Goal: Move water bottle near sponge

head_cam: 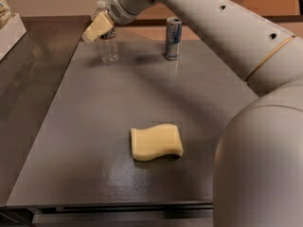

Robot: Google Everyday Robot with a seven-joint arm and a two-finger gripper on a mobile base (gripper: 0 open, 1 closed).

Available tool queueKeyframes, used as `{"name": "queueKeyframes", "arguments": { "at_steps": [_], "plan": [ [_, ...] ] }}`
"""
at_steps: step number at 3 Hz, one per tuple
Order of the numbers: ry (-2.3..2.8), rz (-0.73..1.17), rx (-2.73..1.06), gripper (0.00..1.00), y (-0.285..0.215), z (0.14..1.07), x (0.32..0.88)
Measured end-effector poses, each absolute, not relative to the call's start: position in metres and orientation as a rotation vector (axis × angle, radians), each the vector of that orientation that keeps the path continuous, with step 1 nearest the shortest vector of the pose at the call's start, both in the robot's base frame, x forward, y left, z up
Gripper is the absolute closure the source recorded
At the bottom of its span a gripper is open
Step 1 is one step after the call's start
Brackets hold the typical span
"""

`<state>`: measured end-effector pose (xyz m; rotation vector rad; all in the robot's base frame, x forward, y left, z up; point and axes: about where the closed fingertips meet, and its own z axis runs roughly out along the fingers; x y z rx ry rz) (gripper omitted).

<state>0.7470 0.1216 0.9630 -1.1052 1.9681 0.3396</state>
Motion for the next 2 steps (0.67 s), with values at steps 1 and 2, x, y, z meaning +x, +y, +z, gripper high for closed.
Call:
{"name": "queueKeyframes", "arguments": {
  "at_steps": [1,2],
  "plan": [
    [1.991,0.34,-1.063,0.0,0.123,0.955,0.763],
    [2.002,0.34,-1.04,0.18,0.125,0.952,0.773]
  ]
}}
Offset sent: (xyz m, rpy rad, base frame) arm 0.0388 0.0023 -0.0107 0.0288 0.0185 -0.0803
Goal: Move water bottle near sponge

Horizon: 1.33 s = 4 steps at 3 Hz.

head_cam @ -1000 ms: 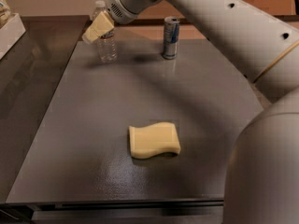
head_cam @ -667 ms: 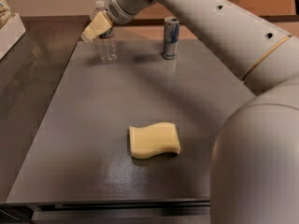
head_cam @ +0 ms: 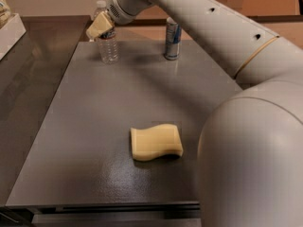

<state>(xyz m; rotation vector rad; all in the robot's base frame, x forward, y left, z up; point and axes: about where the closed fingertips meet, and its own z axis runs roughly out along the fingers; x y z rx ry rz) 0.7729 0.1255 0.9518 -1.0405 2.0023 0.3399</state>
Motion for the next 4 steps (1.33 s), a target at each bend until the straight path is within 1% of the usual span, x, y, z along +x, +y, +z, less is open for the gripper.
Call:
{"name": "queueKeyframes", "arguments": {
  "at_steps": [2,3,4],
  "plan": [
    [1.998,0.35,-1.02,0.64,0.126,0.953,0.779],
    [1.974,0.37,-1.04,0.88,0.118,0.964,0.767],
    [1.952,0.393,-1.094,1.0,0.097,0.976,0.738]
  ]
}}
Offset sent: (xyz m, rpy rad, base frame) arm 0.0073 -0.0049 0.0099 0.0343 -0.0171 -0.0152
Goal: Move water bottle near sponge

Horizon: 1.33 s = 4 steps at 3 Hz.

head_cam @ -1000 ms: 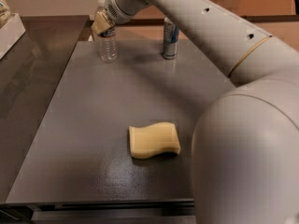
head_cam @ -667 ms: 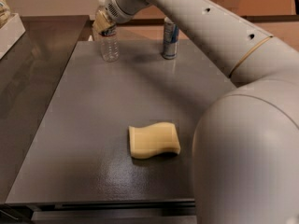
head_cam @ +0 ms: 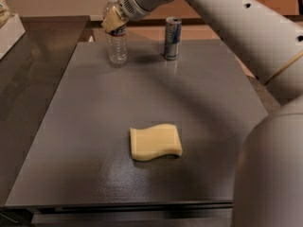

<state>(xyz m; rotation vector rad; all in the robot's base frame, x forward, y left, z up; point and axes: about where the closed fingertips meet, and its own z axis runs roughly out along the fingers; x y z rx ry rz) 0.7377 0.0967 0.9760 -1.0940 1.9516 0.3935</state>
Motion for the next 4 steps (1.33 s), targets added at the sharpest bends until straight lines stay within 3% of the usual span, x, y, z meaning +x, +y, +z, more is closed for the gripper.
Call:
{"name": "queueKeyframes", "arguments": {
  "at_steps": [4],
  "plan": [
    [1.953,0.404,-1.172,1.0,-0.036,0.979,0.601]
  ]
}}
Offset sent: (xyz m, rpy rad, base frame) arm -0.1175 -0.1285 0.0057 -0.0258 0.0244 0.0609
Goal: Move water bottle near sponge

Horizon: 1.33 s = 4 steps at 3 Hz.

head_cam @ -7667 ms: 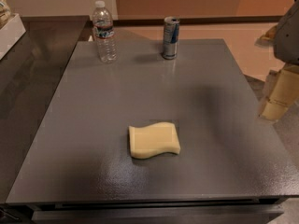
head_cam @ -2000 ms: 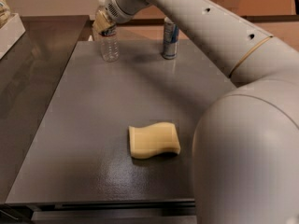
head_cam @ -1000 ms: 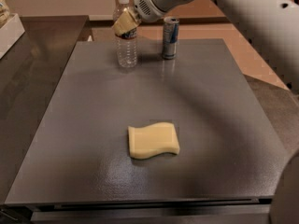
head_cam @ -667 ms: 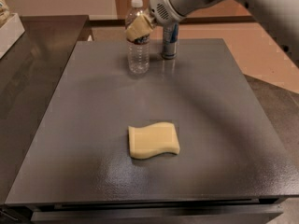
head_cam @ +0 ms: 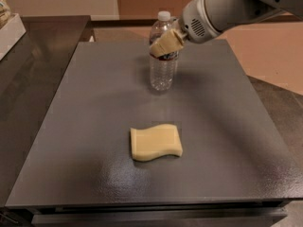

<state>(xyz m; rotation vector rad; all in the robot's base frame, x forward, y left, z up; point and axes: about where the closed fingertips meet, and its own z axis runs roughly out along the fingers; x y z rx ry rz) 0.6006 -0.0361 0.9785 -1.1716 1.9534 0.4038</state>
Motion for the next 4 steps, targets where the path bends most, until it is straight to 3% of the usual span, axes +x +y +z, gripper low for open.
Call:
{"name": "queueKeyframes", "arguments": {
  "at_steps": [3,4],
  "plan": [
    [1.945,0.417,-1.202,1.0,-0.062,0.967,0.529],
    [1.93,0.429,-1.207,0.82,-0.057,0.963,0.519]
  ]
}}
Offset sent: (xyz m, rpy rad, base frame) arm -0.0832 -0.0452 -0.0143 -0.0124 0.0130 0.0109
